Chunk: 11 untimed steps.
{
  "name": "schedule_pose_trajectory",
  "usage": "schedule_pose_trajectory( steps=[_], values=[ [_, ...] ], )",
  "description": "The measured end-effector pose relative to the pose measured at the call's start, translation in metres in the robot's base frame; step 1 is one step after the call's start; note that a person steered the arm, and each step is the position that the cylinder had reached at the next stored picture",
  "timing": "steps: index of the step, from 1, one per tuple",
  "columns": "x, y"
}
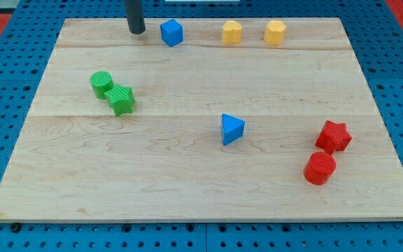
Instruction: Move blue cube to the top center of the board
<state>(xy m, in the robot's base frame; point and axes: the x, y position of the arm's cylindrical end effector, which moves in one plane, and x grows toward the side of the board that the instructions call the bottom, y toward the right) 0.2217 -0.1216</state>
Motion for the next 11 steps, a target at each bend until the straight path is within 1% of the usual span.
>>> schedule_pose_trajectory(
  steps=[1,2,7,9,10,11],
  values=[
    [0.007,0.035],
    [0.013,0.045],
    [0.033,0.057],
    [0.065,0.059],
    [0.042,0.081],
    [0.038,0.081]
  ],
)
